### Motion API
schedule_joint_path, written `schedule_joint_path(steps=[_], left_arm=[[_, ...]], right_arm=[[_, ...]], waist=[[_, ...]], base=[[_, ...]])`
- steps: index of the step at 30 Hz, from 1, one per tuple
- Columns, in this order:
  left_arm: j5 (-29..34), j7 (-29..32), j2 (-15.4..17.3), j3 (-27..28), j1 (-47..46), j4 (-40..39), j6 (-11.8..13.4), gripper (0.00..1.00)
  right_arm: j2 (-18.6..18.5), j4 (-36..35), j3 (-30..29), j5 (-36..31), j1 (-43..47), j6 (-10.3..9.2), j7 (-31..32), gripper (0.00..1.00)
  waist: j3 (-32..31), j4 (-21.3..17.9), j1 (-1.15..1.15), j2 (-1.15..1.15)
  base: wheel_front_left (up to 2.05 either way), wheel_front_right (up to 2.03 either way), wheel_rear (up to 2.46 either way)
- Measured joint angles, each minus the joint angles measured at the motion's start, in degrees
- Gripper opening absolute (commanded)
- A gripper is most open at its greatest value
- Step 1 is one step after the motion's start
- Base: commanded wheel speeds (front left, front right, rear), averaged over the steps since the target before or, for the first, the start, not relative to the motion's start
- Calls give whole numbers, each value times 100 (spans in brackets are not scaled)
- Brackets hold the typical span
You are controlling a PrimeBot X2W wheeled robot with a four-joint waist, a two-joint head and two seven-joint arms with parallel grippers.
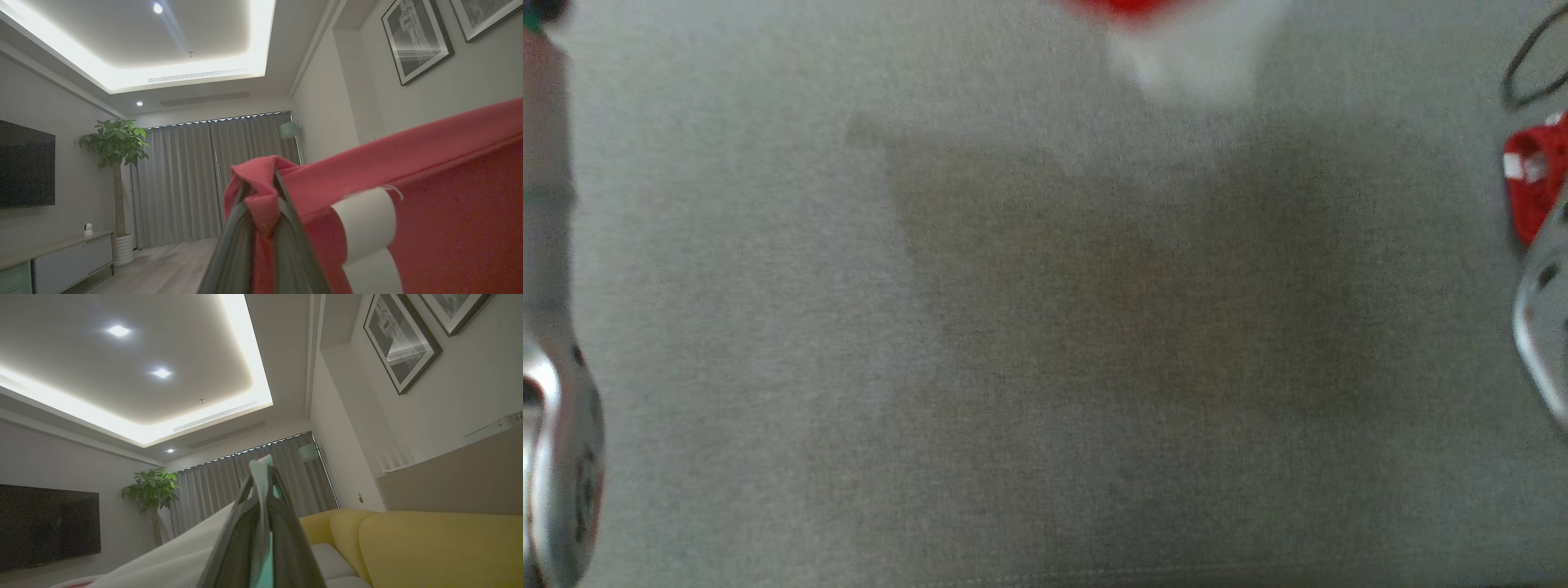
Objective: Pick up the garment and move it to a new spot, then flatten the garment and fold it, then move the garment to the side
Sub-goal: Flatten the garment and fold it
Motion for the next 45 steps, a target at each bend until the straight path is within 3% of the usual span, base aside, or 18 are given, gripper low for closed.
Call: schedule_joint_path(steps=[4,9,14,19,20,21,24,30,45], left_arm=[[49,-18,-57,223,-311,-199,-1,0],[24,-18,-267,532,269,-147,-10,0],[-236,-14,-798,918,1722,71,-116,0],[-492,-4,-1401,1321,3339,256,-249,0],[-538,10,-1483,1384,3894,338,-285,0],[-538,10,-1483,1384,3894,338,-285,0],[-583,18,-1512,1522,4724,364,-310,0],[-1025,18,-1508,1478,5388,289,-301,0],[-1510,34,-1457,805,7302,-305,-134,0]], right_arm=[[11,-112,-379,-305,-380,0,-25,0],[57,-197,-568,-141,11,21,-25,0],[123,-300,-252,653,1545,25,-22,0],[147,-390,-55,1534,3578,25,-20,0],[148,-419,130,1912,4333,25,-20,0],[148,-419,130,1912,4333,25,-20,0],[168,-572,527,2370,5494,25,-2,0],[168,-833,794,2486,6280,25,-1,0],[162,-1429,706,2700,8368,25,293,0]], waist=[[323,-83,0,0],[557,-183,0,0],[603,-209,-1,0],[404,-214,-4,0],[280,-226,-3,0],[280,-226,-3,0],[-2,-252,-4,0],[-401,-278,-4,0],[-1615,-182,-4,0]], base=[[0,0,0],[0,0,0],[0,0,0],[0,0,0],[0,0,0],[0,0,0],[0,0,0],[0,0,0],[0,0,0]])
